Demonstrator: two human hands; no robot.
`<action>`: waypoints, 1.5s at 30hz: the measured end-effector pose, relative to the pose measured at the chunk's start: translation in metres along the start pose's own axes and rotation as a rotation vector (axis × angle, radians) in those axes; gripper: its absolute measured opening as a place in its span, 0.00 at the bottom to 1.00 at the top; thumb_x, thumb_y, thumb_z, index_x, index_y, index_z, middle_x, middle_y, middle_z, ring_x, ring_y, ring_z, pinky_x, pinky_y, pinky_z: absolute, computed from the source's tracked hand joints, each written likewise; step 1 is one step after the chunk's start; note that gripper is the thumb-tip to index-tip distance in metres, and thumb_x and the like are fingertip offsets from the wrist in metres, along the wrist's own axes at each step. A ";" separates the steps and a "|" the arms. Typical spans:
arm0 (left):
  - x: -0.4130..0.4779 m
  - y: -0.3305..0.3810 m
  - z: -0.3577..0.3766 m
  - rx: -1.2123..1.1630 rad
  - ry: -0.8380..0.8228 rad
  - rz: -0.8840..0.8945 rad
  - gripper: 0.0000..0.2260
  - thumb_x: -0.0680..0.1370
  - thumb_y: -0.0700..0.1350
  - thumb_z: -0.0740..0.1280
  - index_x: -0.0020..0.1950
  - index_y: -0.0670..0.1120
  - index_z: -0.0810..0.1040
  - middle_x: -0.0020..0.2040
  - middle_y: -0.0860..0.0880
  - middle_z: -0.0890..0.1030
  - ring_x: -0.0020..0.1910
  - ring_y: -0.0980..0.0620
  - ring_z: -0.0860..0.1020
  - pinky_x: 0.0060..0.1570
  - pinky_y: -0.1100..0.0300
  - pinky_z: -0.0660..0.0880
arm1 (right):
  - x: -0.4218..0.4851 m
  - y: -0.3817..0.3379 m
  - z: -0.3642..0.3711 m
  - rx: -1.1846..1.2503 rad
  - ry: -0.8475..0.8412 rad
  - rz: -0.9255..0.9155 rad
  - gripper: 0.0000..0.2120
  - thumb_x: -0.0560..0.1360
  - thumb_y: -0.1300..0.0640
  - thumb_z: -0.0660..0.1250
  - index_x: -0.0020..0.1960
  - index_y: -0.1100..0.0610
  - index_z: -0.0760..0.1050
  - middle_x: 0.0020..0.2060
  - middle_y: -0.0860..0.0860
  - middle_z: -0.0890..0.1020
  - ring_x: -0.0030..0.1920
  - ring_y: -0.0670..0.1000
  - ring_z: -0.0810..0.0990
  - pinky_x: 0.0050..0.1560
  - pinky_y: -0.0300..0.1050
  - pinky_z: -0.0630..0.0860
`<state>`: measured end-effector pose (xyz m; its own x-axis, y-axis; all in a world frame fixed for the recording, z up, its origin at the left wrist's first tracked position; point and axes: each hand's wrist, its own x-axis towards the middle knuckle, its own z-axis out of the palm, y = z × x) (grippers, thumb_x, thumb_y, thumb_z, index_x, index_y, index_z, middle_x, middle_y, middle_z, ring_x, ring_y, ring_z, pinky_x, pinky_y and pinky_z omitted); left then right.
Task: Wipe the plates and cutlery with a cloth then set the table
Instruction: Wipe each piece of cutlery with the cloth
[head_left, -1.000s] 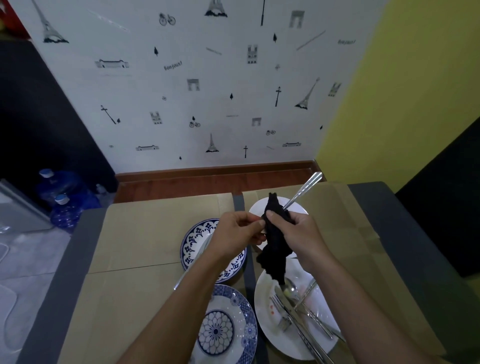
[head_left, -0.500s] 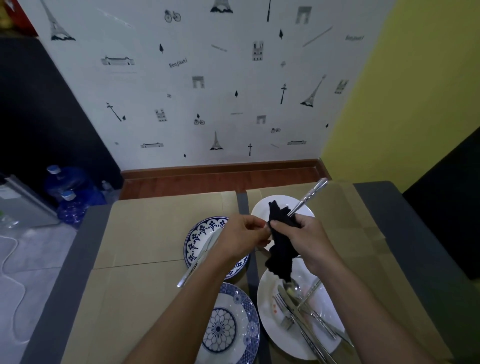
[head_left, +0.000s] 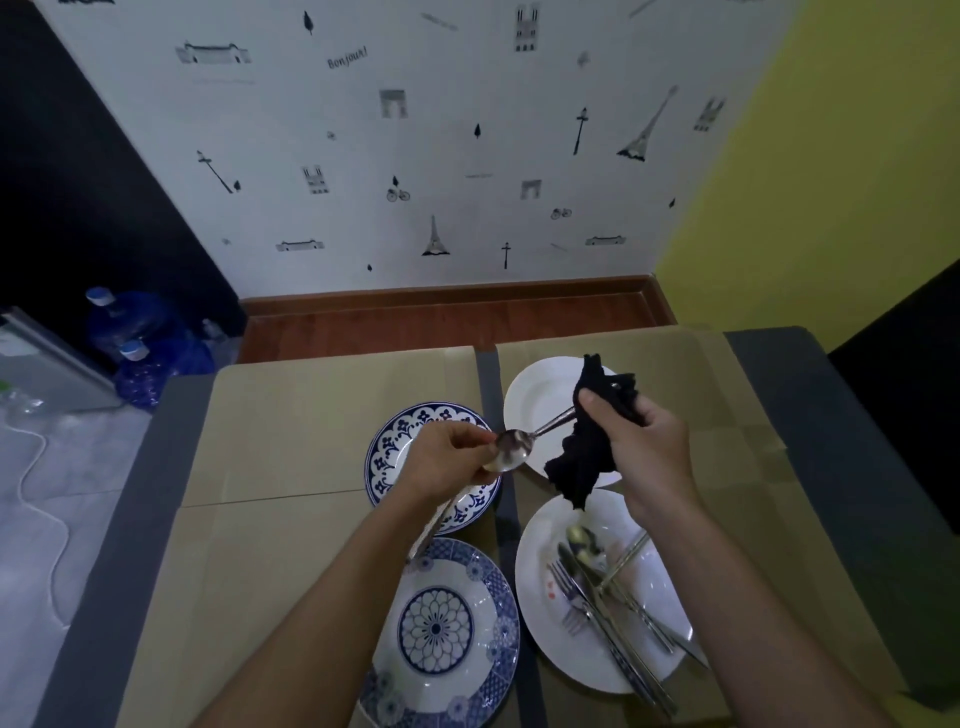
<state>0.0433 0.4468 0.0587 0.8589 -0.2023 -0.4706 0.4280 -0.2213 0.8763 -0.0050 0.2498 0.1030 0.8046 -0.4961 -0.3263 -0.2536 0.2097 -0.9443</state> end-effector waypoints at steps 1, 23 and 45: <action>0.005 -0.004 -0.004 0.018 0.006 -0.013 0.04 0.76 0.35 0.72 0.49 0.41 0.85 0.44 0.43 0.86 0.43 0.45 0.86 0.46 0.54 0.84 | 0.001 0.002 0.000 0.007 0.007 0.006 0.02 0.76 0.60 0.76 0.48 0.58 0.85 0.38 0.57 0.86 0.35 0.60 0.85 0.36 0.50 0.82; 0.094 -0.075 -0.068 0.426 0.558 -0.214 0.05 0.75 0.43 0.70 0.49 0.48 0.84 0.45 0.45 0.86 0.47 0.42 0.83 0.54 0.50 0.81 | 0.021 0.033 -0.004 -0.005 -0.002 0.141 0.04 0.77 0.61 0.74 0.50 0.61 0.84 0.36 0.57 0.84 0.35 0.61 0.85 0.39 0.56 0.84; 0.073 -0.077 -0.058 0.719 0.365 -0.010 0.13 0.78 0.46 0.69 0.59 0.41 0.81 0.51 0.44 0.84 0.46 0.45 0.81 0.52 0.53 0.77 | 0.009 0.026 -0.013 -0.009 -0.007 0.118 0.08 0.75 0.60 0.76 0.52 0.59 0.81 0.41 0.58 0.87 0.36 0.62 0.86 0.33 0.45 0.79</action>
<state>0.0890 0.5042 -0.0369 0.9469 0.1003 -0.3055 0.2573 -0.8062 0.5328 -0.0114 0.2404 0.0754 0.7724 -0.4628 -0.4349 -0.3515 0.2589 -0.8997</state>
